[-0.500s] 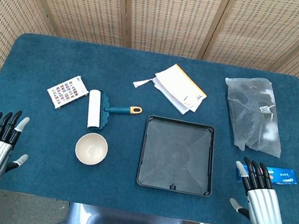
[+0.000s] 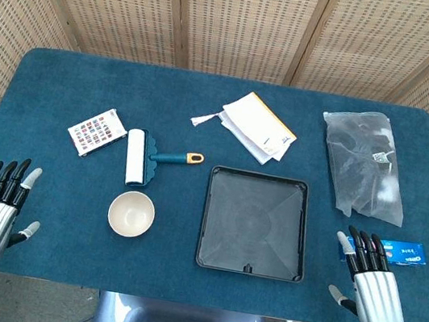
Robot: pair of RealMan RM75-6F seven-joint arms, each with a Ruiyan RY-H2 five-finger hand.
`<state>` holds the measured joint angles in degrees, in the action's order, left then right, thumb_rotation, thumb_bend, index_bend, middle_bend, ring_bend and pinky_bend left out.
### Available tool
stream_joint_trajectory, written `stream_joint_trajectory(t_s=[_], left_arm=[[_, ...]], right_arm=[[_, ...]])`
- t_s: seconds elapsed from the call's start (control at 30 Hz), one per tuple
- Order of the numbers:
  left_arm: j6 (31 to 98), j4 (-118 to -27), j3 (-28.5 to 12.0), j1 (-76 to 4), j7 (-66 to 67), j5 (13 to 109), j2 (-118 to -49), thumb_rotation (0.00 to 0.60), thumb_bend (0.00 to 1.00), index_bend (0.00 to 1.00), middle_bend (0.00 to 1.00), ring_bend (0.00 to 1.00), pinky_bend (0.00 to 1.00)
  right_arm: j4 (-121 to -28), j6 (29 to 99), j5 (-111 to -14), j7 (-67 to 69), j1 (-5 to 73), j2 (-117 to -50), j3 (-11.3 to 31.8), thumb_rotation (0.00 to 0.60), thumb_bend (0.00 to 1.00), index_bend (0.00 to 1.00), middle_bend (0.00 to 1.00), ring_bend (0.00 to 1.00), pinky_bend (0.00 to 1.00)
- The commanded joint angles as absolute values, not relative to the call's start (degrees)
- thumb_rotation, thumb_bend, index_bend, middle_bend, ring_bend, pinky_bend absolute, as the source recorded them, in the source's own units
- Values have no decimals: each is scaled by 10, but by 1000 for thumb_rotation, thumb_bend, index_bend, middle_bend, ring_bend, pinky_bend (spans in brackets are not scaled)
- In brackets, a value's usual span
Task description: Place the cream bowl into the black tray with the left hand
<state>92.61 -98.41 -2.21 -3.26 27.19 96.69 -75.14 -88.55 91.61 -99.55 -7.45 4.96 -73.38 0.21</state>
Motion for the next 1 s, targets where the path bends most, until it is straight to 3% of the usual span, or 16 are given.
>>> stream_joint_trajectory(t_s=[0.03, 0.3, 0.67, 1.0], left_arm=[[924, -984, -23, -34, 271, 966, -751, 600, 24, 0, 0, 0, 0], [919, -985, -21, -35, 270, 965, -750, 600, 25, 1, 0, 0, 0], [848, -982, 7, -62, 253, 974, -732, 600, 52, 341, 0, 0, 0], [780, -951, 20, -95, 264, 976, -751, 600, 116, 372, 0, 0, 0]], right_arm=[[-885, 914, -992, -75, 50, -734, 3, 600, 156, 13, 0, 0, 0], [-884, 913, -991, -74, 50, -734, 4, 600, 157, 13, 0, 0, 0], [-886, 916, -989, -72, 48, -732, 5, 600, 157, 13, 0, 0, 0], [-887, 917, -989, -70, 48, -732, 5, 600, 156, 14, 0, 0, 0]])
